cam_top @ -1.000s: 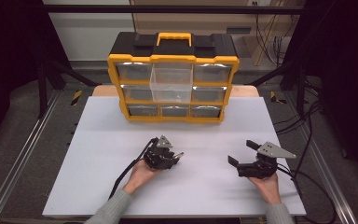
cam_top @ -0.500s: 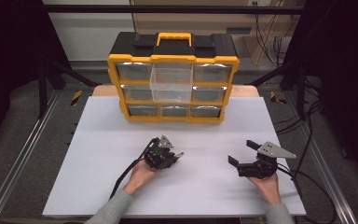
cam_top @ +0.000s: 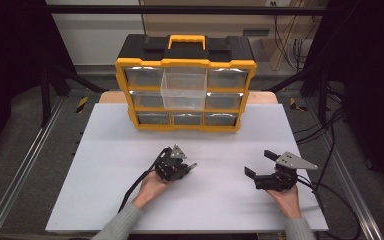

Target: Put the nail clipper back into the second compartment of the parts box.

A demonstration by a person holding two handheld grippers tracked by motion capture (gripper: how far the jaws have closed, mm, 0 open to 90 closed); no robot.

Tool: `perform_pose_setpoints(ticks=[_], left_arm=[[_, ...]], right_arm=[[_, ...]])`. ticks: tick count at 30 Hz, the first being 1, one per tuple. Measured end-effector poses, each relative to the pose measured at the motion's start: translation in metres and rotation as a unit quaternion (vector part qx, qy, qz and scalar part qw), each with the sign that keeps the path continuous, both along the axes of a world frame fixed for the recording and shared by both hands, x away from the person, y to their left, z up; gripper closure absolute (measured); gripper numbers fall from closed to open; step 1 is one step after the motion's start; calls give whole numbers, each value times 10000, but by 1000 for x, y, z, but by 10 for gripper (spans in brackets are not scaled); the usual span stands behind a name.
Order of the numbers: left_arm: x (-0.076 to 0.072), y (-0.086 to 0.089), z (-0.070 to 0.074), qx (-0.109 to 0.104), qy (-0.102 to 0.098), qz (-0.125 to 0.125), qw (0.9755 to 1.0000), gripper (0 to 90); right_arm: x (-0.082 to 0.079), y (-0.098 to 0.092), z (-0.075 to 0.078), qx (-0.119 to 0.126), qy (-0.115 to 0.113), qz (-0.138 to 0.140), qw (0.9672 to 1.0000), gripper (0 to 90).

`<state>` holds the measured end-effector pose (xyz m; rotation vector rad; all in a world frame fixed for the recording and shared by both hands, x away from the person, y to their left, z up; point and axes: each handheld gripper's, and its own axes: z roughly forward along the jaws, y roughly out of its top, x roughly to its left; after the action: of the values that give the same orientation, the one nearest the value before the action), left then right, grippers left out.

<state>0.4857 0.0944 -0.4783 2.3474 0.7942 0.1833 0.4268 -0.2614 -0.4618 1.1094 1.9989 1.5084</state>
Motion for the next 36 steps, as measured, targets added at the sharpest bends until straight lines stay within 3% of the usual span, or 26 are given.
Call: perform_pose_setpoints(ticks=[16,36], left_arm=[[1,2,3,-83,29,24,10000,789],[-4,11,25,-324,-69,-20,9994,789]], right_arm=[[0,0,0,3,6,-4,10000,4],[0,-1,1,26,19,9,10000,4]])
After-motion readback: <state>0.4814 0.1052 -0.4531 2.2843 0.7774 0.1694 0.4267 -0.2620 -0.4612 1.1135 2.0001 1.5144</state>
